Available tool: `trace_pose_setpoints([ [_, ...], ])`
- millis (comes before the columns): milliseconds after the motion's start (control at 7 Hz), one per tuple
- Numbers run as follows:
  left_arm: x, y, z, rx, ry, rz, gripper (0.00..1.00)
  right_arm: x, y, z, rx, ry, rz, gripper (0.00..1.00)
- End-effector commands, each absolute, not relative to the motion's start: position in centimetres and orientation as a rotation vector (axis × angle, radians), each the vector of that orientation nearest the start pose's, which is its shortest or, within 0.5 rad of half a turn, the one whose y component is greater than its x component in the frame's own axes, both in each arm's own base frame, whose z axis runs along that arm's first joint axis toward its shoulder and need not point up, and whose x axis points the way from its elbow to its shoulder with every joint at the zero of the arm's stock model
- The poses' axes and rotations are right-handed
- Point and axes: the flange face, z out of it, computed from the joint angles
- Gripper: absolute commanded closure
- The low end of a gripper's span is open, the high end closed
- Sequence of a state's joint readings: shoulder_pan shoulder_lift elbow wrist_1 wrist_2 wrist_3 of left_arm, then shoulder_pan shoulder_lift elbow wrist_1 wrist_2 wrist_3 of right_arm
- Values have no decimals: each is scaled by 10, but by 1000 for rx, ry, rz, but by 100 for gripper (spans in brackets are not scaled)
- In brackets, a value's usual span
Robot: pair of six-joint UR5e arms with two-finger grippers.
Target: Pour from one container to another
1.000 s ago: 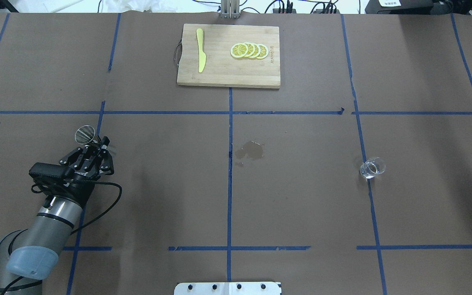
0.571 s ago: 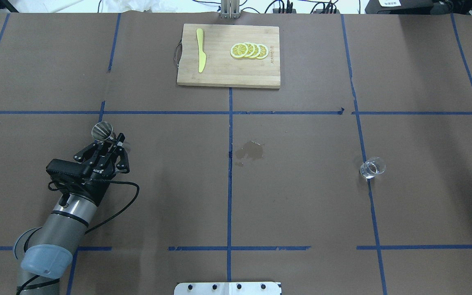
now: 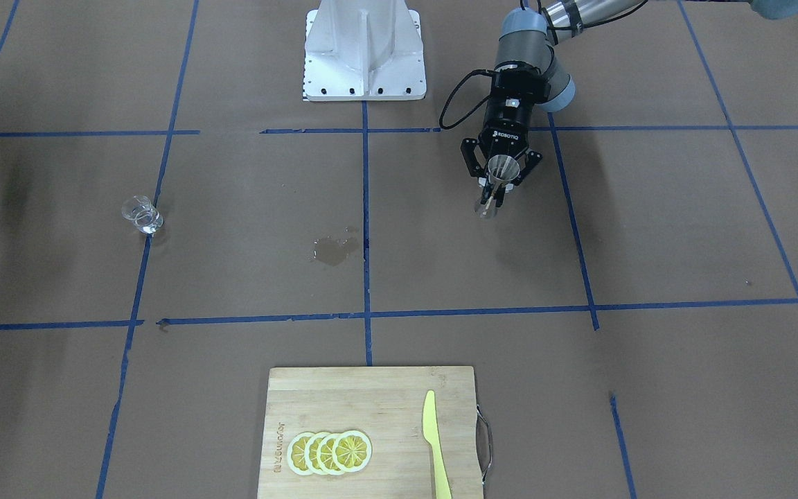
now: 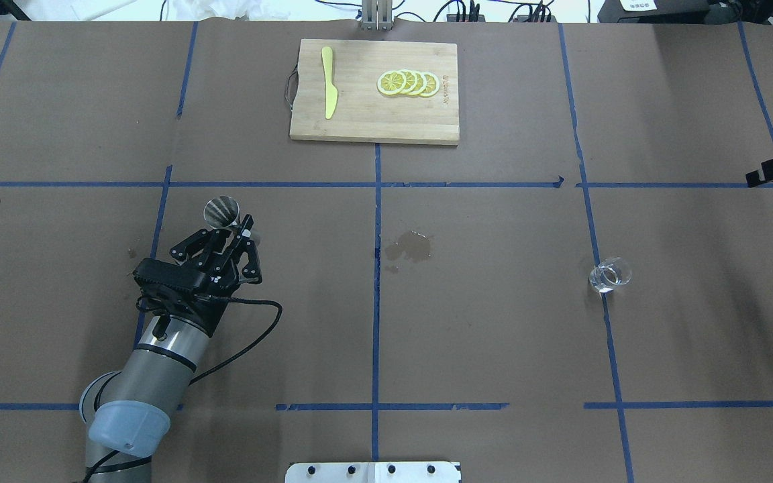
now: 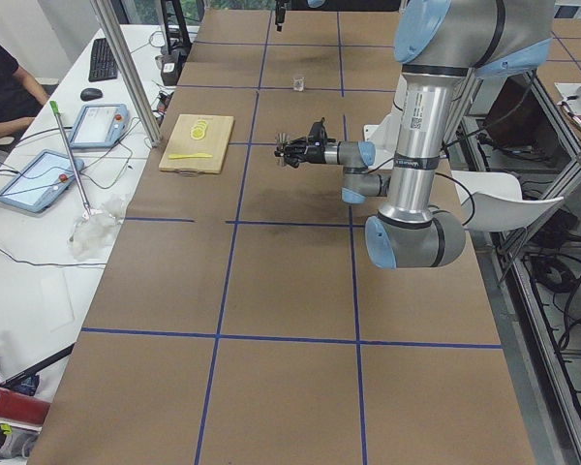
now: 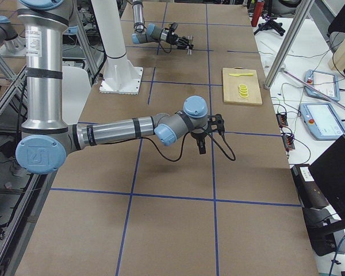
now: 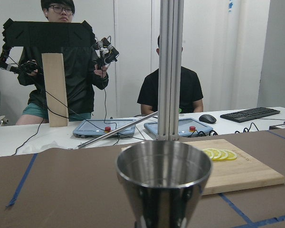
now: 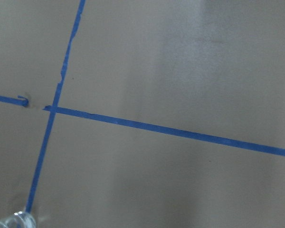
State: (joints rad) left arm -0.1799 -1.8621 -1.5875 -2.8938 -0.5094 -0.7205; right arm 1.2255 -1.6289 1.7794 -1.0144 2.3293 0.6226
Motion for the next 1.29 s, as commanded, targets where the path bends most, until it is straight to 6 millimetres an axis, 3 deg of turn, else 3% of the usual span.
trace_pose_setpoints([
  [0, 494, -313, 335, 1377, 856, -347, 100, -163, -440, 486, 297, -1006, 127, 0],
  [143, 498, -313, 331, 1378, 855, -349, 100, -192, -409, 465, 327, -986, 165, 0],
  [429, 498, -313, 331, 1378, 855, -349, 100, -230, -371, 430, 363, -997, 239, 0],
  [714, 497, -314, 330, 1378, 862, -354, 100, -304, -320, 410, 497, -972, 332, 1],
  [857, 497, -314, 330, 1378, 862, -354, 100, -331, -293, 410, 596, -942, 339, 2],
  [1000, 497, -314, 330, 1378, 860, -353, 100, -357, -251, 417, 766, -877, 328, 1],
  [1143, 497, -315, 330, 1378, 859, -354, 100, -366, -234, 419, 808, -871, 340, 0],
])
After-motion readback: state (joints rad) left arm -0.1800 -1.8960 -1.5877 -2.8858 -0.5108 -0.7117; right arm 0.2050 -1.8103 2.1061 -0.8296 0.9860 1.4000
